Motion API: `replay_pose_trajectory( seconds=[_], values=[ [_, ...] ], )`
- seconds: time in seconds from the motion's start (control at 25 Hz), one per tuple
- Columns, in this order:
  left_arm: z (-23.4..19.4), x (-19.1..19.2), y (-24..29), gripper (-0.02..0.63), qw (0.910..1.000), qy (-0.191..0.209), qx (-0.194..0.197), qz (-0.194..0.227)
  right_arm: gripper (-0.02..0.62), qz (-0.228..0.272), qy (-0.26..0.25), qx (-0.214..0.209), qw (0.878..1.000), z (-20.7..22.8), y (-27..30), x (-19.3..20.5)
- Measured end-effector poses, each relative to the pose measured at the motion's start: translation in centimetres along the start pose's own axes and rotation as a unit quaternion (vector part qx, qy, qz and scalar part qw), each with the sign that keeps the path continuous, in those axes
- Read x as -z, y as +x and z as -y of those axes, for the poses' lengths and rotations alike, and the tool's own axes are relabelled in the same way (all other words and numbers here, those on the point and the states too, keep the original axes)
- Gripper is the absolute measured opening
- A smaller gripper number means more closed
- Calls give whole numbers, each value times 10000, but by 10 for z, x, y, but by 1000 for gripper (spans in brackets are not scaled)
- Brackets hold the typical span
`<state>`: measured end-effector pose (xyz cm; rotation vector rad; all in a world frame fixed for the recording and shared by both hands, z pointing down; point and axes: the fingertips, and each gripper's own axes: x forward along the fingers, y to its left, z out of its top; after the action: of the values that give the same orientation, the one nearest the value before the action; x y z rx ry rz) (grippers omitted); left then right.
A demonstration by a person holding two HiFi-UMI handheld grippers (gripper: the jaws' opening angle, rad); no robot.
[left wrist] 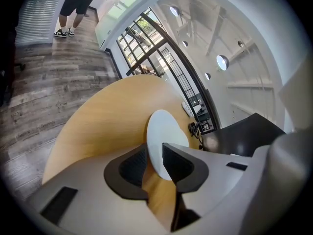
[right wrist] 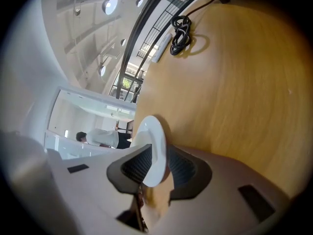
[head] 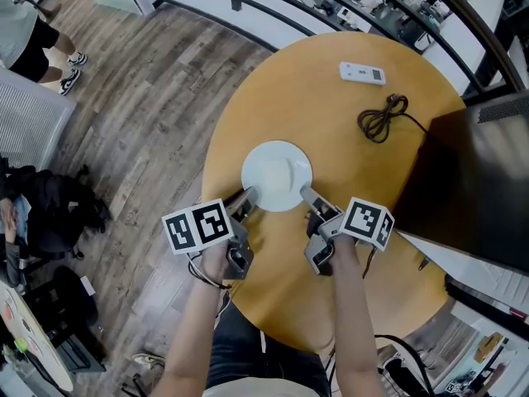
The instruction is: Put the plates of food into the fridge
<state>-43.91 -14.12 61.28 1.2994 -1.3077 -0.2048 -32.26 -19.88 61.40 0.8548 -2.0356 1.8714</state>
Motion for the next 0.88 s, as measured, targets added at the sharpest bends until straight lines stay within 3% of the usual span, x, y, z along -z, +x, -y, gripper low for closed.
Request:
replay_pose_trajectory(
  seconds=[0.56,0.88],
  values=[
    [2,-5,8,81,9996,-156,189,-124,89,-353,593,-310,9971,-3,10,-2],
    [1,-5,10,55,9995,-273,135,-32,82,-261,886,-391,9950,-2,11,-3]
  ],
)
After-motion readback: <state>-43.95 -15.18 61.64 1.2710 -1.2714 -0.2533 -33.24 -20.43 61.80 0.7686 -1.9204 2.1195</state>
